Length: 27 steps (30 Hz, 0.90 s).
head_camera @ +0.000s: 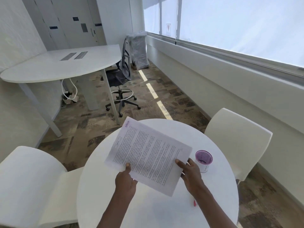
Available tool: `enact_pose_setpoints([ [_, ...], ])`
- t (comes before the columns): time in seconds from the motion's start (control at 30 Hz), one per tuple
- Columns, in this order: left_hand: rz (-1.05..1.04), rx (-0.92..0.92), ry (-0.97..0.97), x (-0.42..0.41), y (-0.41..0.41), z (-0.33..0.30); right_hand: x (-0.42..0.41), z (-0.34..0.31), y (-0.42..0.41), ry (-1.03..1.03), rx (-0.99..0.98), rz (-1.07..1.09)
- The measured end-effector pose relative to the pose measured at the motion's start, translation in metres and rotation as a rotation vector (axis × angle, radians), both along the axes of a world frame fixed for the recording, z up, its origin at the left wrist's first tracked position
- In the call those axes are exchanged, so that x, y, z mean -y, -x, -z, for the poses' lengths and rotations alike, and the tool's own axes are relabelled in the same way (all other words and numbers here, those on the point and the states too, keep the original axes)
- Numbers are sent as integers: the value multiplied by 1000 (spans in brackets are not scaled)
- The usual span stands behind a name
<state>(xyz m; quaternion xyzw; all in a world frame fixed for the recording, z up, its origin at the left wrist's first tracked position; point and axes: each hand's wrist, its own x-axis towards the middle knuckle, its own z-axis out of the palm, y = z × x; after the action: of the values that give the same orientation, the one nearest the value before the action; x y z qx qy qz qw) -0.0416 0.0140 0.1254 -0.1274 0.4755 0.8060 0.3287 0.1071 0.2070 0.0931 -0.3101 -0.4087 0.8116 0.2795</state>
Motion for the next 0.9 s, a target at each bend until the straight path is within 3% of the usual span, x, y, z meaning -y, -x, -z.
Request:
enact_pose_setpoints([
  [0.2, -24, 28, -88, 2, -9, 3, -1, -19, 2, -202, 44, -65],
  [0.3, -68, -77, 96, 18, 6, 12, -10, -32, -6, -259, 68, -89],
  [0.4, -33, -357, 384, 39, 31, 11, -20, -44, -15, -315, 123, -139],
  [0.47, 75, -533, 415, 48, 50, 5, -25, -48, -19, -332, 145, -188],
  [0.53, 314, -655, 384, 50, 61, -7, -27, -50, -22, -350, 165, -237],
  [0.63, 564, -706, 381, 44, 63, -11, -27, -45, -20, -362, 192, -275],
  [0.7, 529, -666, 405, 38, 58, -1, -26, -36, -15, -383, 244, -212],
  [0.9, 162, -582, 614, 19, 16, 53, -12, 5, 2, -599, 619, -40],
])
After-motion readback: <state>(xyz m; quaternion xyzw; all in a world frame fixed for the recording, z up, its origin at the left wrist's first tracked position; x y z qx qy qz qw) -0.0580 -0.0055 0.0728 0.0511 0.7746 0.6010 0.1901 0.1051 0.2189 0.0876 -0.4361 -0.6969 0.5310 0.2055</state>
